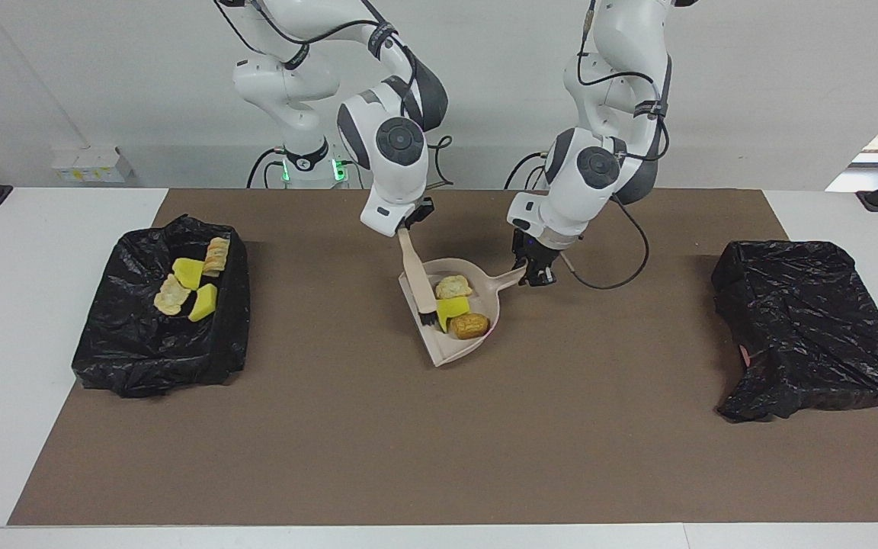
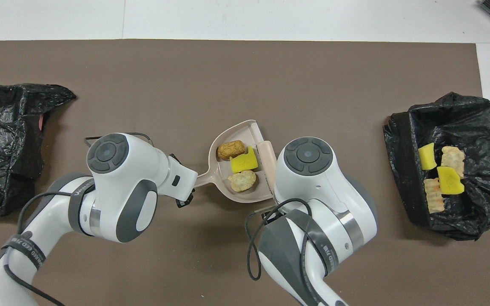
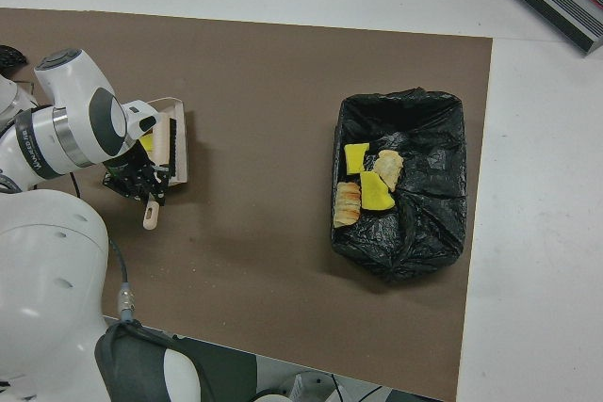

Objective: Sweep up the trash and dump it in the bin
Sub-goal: 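Sweep remaining bread and sponge into the dustpan with the right gripper, then carry the loaded dustpan to the nearer black bag with the left gripper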

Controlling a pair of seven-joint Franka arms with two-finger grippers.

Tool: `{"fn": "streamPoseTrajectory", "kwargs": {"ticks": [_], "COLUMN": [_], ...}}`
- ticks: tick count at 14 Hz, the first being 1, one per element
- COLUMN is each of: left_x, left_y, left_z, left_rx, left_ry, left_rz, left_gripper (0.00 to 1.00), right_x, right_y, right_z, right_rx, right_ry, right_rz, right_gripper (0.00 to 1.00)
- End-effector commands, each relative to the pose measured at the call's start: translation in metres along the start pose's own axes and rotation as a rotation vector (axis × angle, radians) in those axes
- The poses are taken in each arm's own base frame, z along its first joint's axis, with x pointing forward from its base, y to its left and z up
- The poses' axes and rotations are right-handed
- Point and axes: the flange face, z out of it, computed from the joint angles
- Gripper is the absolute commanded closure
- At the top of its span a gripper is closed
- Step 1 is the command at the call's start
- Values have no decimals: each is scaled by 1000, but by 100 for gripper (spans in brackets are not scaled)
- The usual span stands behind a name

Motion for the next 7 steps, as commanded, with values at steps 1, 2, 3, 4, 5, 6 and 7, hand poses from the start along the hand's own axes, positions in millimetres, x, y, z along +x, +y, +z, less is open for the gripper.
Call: {"fn": "streamPoseTrajectory", "kwargs": {"ticks": [1, 2, 3, 4, 5, 6, 7], "left_x": [-15, -19, -23, -35, -44, -57, -70], "left_y": [-20, -29, -40, -53, -61, -71, -82], "left_z": [-27, -38, -51, -57, -65, -71, -79], "left_rx": [17, 22, 26, 20, 13, 18, 31], "left_ry": [52, 54, 58, 52, 50, 43, 35], "left_rz": [36, 70, 108, 126, 157, 193, 213], "left_gripper": [100, 100, 100, 100, 100, 100, 100], "right_x": [-15, -16, -15, -14, -13, -13, -16], "right_y": [-14, -18, -21, -26, -27, -28, -35], "right_z": [1, 1, -2, -7, -7, -7, -6], "right_rx": [5, 4, 8, 12, 15, 16, 15], "right_ry": [2, 6, 16, 24, 26, 25, 30], "right_rz": [74, 97, 124, 140, 150, 159, 161], "right_gripper": [100, 100, 100, 100, 100, 100, 100]}}
